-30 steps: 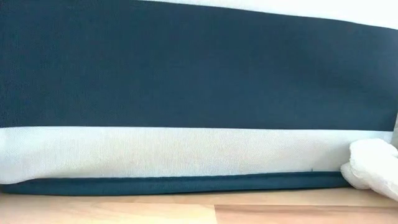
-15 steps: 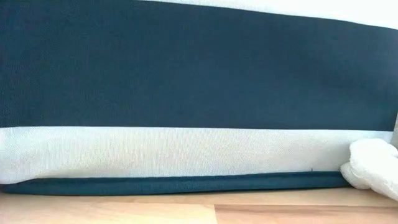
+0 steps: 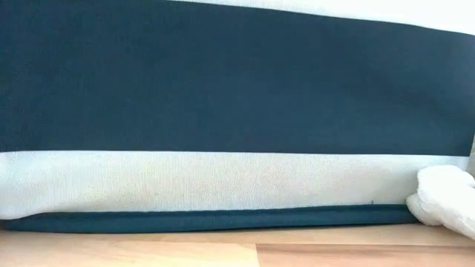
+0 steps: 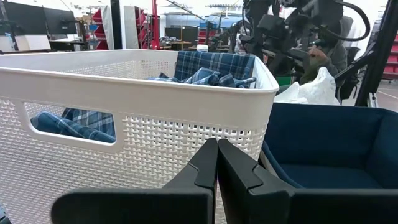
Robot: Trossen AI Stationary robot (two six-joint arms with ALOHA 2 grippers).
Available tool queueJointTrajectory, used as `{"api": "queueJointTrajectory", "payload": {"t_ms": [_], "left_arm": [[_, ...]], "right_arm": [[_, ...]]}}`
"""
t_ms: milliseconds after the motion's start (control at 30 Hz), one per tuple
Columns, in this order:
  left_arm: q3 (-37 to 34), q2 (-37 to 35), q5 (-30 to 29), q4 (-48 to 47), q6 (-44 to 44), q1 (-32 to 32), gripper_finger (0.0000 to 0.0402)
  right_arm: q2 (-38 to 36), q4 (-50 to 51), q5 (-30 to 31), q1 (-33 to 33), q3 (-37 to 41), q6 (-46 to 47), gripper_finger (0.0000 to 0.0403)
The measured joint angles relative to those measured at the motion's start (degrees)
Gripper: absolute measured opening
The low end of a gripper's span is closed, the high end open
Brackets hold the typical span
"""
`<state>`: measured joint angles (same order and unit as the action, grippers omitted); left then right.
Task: Sort clothes
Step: Put the blue polo shirt into the white laundry bin
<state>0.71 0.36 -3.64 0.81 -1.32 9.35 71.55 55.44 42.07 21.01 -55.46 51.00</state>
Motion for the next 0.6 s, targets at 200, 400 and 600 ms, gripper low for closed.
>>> {"api": "queueJointTrajectory", "payload": {"t_ms": [200,400,600], "left_arm": [[0.01,0.00,-0.02,-0.01,0.00,0.00,0.0000],[0.02,0.00,0.00,-0.01,0.00,0.02,0.0000],[0.02,0.00,-0.02,-0.01,0.00,0.00,0.0000]], "right_arm": [[0.00,-0.02,-0.18,-4.03,0.00,0.22,0.0164],[-0.31,0.80,-1.58,-7.75,-3.61,-2.65,0.0016],[-0.26,8.04,6.74,-10.33,-19.54,-13.15,0.0002]]}}
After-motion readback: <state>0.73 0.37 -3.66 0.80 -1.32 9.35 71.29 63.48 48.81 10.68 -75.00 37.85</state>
